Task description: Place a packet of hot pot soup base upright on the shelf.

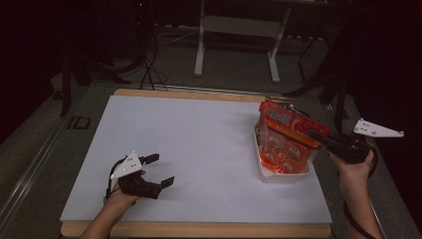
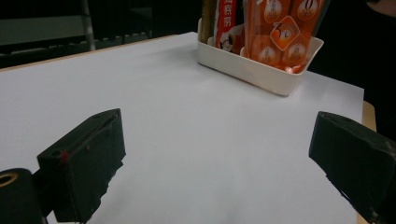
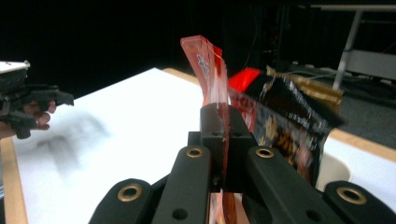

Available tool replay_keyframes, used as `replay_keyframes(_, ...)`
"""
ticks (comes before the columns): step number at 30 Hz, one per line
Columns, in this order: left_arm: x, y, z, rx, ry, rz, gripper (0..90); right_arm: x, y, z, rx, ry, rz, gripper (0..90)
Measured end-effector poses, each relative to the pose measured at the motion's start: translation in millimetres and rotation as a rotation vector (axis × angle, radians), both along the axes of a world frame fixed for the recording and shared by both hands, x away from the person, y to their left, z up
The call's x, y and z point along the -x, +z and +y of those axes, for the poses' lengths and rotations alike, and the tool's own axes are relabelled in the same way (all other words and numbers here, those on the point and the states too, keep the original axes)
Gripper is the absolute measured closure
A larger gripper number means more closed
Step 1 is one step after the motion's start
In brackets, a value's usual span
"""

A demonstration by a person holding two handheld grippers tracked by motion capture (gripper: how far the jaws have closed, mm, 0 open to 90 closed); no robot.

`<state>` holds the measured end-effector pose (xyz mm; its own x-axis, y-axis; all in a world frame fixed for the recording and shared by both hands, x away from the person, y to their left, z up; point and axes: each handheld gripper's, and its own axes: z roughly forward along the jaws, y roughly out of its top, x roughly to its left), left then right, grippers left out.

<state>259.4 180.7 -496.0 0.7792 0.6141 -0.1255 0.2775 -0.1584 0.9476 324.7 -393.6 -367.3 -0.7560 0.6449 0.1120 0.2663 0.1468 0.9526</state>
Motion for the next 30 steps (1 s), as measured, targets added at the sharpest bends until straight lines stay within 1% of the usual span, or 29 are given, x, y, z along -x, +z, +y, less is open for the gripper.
replay_keyframes(1,0.0,0.0,-0.5,-0.001,-0.001,-0.001,4.3,0.5,-2.6,-0.8,-0.002,-0.004,0.004,90.0)
replay_keyframes(3,0.0,0.0,-1.4,-0.001,-0.006,-0.003,4.3,1.4,-5.9,-4.9,-0.023,-0.004,0.012,90.0)
replay_keyframes(6,0.2,0.0,-2.6,-0.004,-0.01,-0.003,4.3,3.8,-6.7,-7.3,-0.012,-0.022,0.003,89.1)
replay_keyframes(8,-0.1,-0.4,-2.4,-0.005,-0.009,-0.001,4.3,5.3,-5.6,-6.1,-0.009,-0.017,0.005,86.0)
replay_keyframes(9,-0.2,-0.5,-2.2,-0.005,-0.01,-0.001,4.3,6.1,-4.8,-4.8,-0.009,-0.018,0.002,85.9)
replay_keyframes(10,-0.3,-0.7,-1.9,0.0,-0.01,0.002,4.2,6.7,-3.8,-3.4,0.002,-0.02,-0.003,83.8)
replay_keyframes(11,-0.4,-0.8,-1.8,-0.003,-0.009,0.002,4.3,7.8,-2.5,-2.0,0.001,-0.02,-0.012,79.9)
replay_keyframes(13,-0.4,-1.1,-1.3,-0.001,-0.007,0.003,4.3,9.2,1.8,-0.4,-0.014,-0.033,-0.029,70.6)
replay_keyframes(14,-0.4,-1.2,-1.0,-0.001,-0.006,0.005,4.3,9.4,4.5,-0.2,-0.022,-0.038,-0.036,68.5)
replay_keyframes(15,-0.1,-1.2,-0.9,-0.001,-0.007,0.003,4.3,9.9,7.0,-0.4,-0.022,-0.054,-0.048,68.4)
replay_keyframes(16,0.1,-1.2,-0.9,-0.002,-0.007,0.004,4.2,10.2,9.4,-1.2,-0.028,-0.06,-0.054,66.0)
replay_keyframes(17,0.3,-1.2,-0.7,-0.002,-0.007,0.004,4.3,10.3,11.5,-2.4,-0.046,-0.057,-0.056,63.7)
replay_keyframes(18,0.3,-1.2,-0.4,0.001,-0.007,0.003,4.3,10.9,13.6,-3.5,-0.058,-0.065,-0.062,63.5)
replay_keyframes(20,0.2,-1.2,-0.4,-0.001,-0.006,0.002,4.3,13.2,18.0,-4.1,-0.069,-0.073,-0.075,60.3)
replay_keyframes(22,-0.1,-1.6,-0.5,0.001,-0.006,0.006,4.3,16.2,23.0,-3.1,-0.076,-0.072,-0.087,59.2)
replay_keyframes(24,-0.3,-2.1,-1.3,-0.006,-0.009,0.008,4.3,19.5,28.8,-0.6,-0.09,-0.063,-0.098,58.7)
replay_keyframes(27,-0.3,-2.9,-3.0,-0.01,-0.015,0.008,4.3,24.0,37.1,8.5,-0.076,-0.045,-0.104,56.9)
replay_keyframes(30,0.2,-3.4,-4.1,-0.016,-0.021,0.01,4.3,27.2,42.4,20.4,-0.06,-0.025,-0.092,50.5)
